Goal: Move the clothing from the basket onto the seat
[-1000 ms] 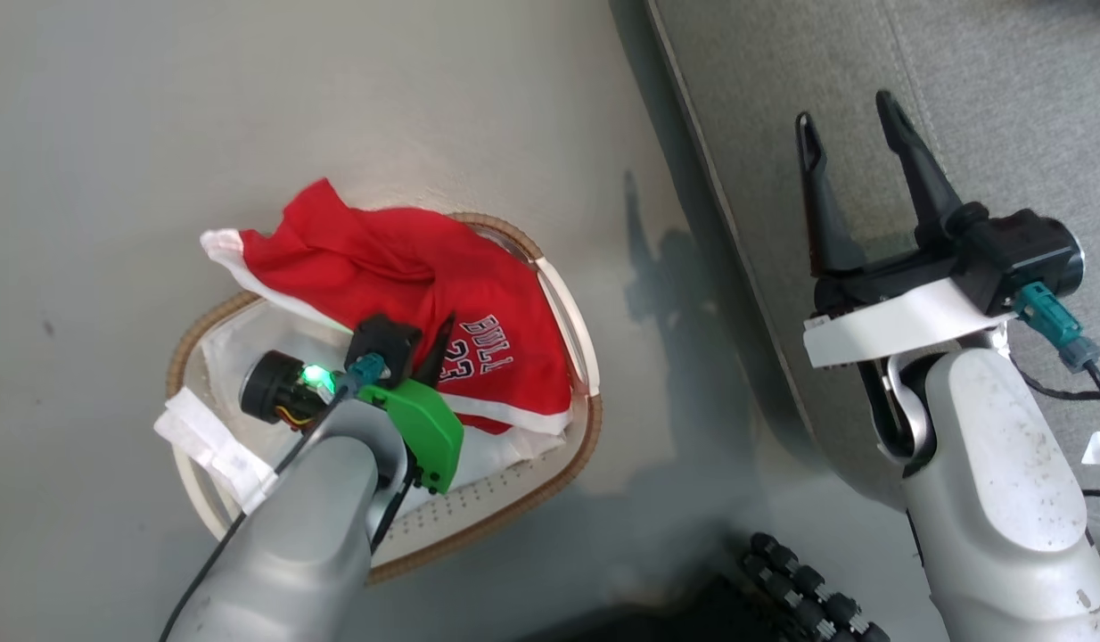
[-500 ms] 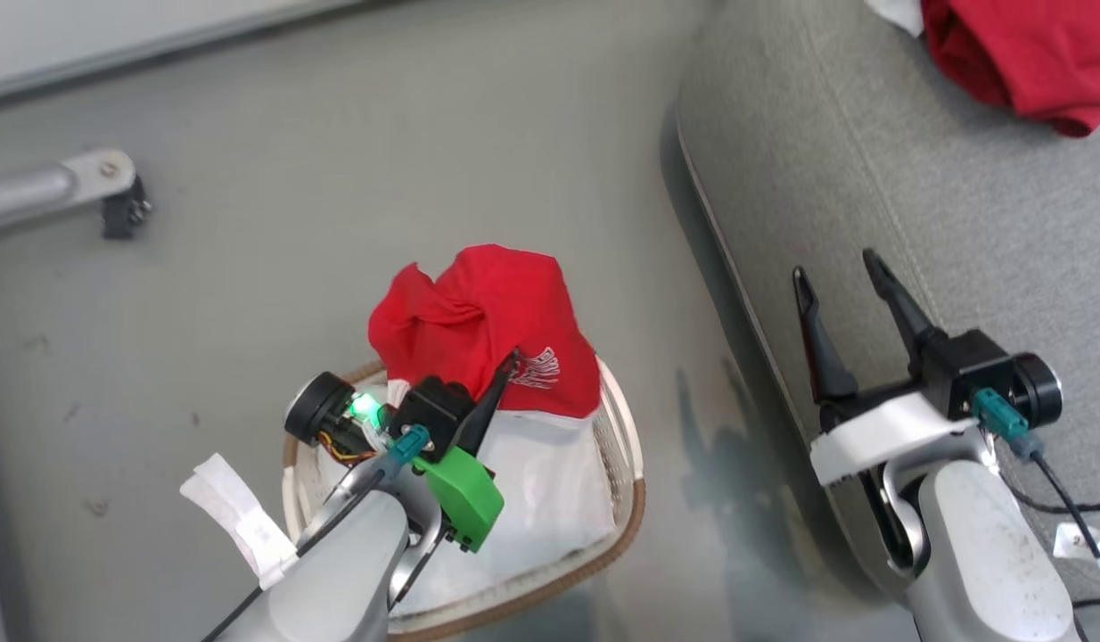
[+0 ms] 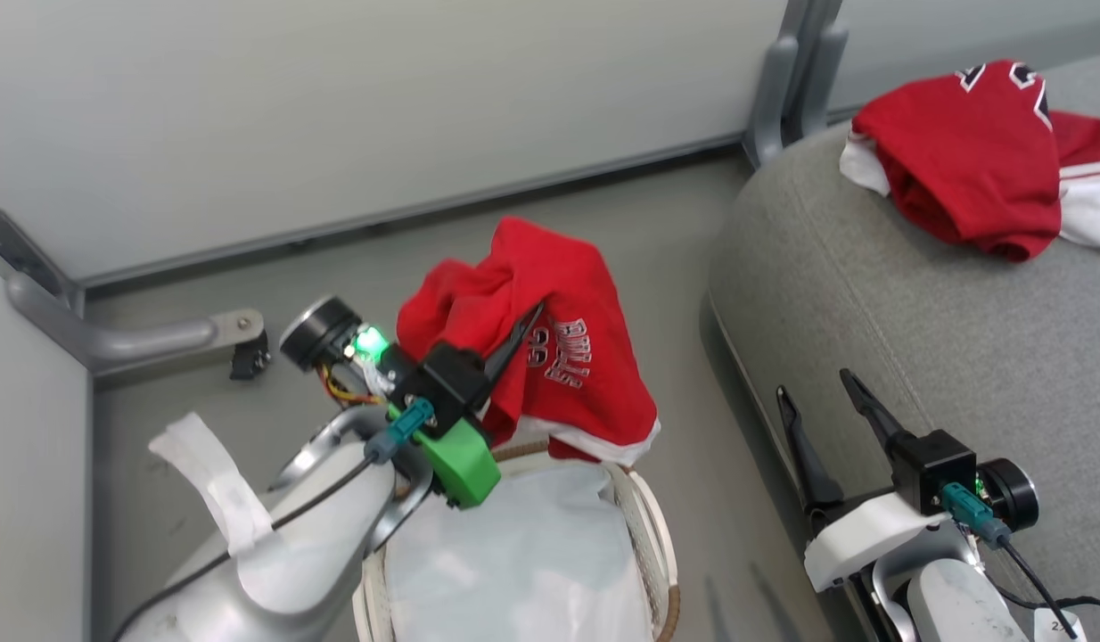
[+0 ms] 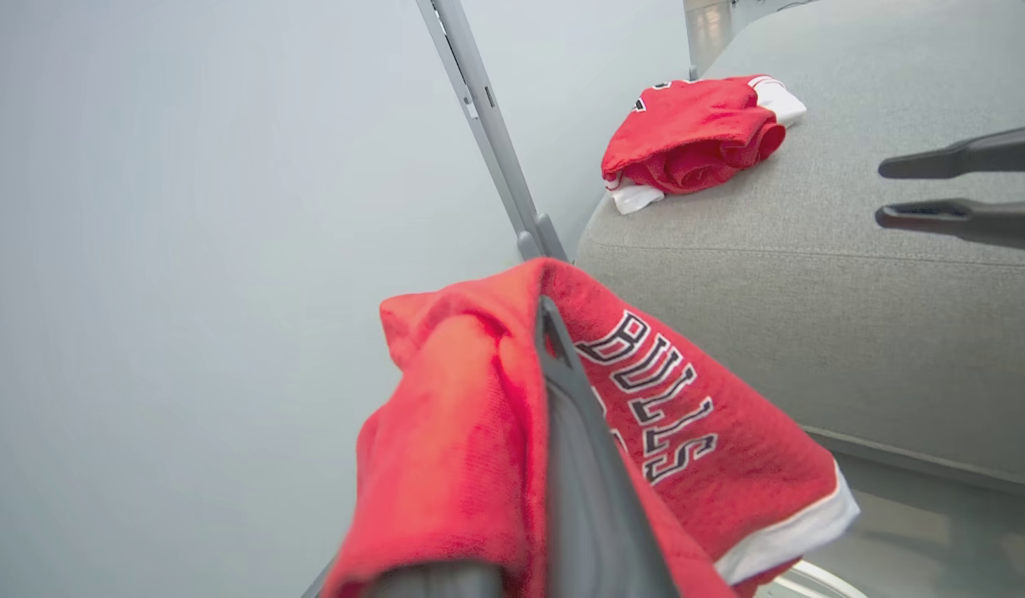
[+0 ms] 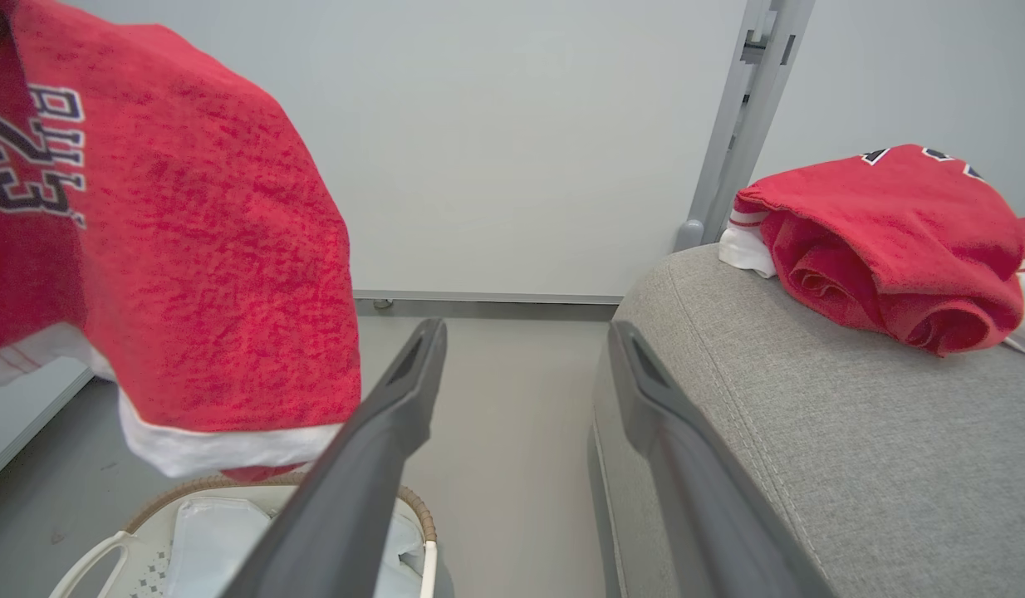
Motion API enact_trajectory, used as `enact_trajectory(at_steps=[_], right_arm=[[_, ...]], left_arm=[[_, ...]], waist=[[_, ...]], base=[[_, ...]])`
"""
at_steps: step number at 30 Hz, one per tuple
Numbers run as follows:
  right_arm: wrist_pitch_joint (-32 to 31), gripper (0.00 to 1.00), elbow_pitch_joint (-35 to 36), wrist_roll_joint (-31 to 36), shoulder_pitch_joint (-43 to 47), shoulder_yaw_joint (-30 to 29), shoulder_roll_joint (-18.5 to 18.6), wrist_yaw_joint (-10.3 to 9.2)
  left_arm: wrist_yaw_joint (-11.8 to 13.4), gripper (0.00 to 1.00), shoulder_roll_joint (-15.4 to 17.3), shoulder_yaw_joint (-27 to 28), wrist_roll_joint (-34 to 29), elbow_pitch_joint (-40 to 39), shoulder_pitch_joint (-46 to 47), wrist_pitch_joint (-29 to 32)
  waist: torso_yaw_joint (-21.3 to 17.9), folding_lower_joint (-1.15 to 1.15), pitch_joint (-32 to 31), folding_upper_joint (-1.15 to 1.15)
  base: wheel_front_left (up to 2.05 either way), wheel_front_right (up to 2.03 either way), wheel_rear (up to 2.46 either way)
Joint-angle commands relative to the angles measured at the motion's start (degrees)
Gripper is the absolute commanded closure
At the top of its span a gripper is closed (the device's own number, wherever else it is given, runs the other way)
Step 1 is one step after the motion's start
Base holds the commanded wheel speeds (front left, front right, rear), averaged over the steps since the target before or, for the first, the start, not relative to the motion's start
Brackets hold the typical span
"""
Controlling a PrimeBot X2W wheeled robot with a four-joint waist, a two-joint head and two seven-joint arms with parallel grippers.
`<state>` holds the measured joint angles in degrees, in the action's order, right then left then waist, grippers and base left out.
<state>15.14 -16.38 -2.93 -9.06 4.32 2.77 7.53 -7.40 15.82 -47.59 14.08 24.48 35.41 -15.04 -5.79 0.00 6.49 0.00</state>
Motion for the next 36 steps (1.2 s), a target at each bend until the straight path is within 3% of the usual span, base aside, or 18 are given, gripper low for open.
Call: enact_trajectory(at_steps=[1, 9, 18, 36], right_arm=[[0.02, 0.00, -0.12, 0.11, 1.11, 0.21, 0.23, -0.08], [0.01, 0.00, 0.06, 0.38, 1.42, 2.72, 0.18, -0.08], [0.01, 0.00, 0.01, 0.81, -2.14, 6.74, 0.21, -0.08], [0.01, 0.00, -0.23, 4.69, -13.43, 8.68, 0.21, -0.08]], left_arm=[[-0.12, 1.00, 0.66, -0.45, 0.51, -0.73, 1.78, -0.11], [-0.12, 1.00, 2.75, -1.45, 1.63, -3.80, 11.66, 1.96], [-0.01, 1.00, 2.94, -1.75, 2.79, -5.88, 18.02, 3.19], [0.22, 1.00, 2.03, -5.64, 5.42, -8.58, 17.57, 3.56]], waist=[[2.01, 0.00, -5.84, 0.00], [1.95, 0.00, -7.07, 0.00], [1.61, 0.00, -7.45, 0.00], [3.95, 0.00, -8.23, 0.00]], base=[[0.00, 0.00, 0.00], [0.00, 0.00, 0.00], [0.00, 0.00, 0.00], [0.00, 0.00, 0.00]])
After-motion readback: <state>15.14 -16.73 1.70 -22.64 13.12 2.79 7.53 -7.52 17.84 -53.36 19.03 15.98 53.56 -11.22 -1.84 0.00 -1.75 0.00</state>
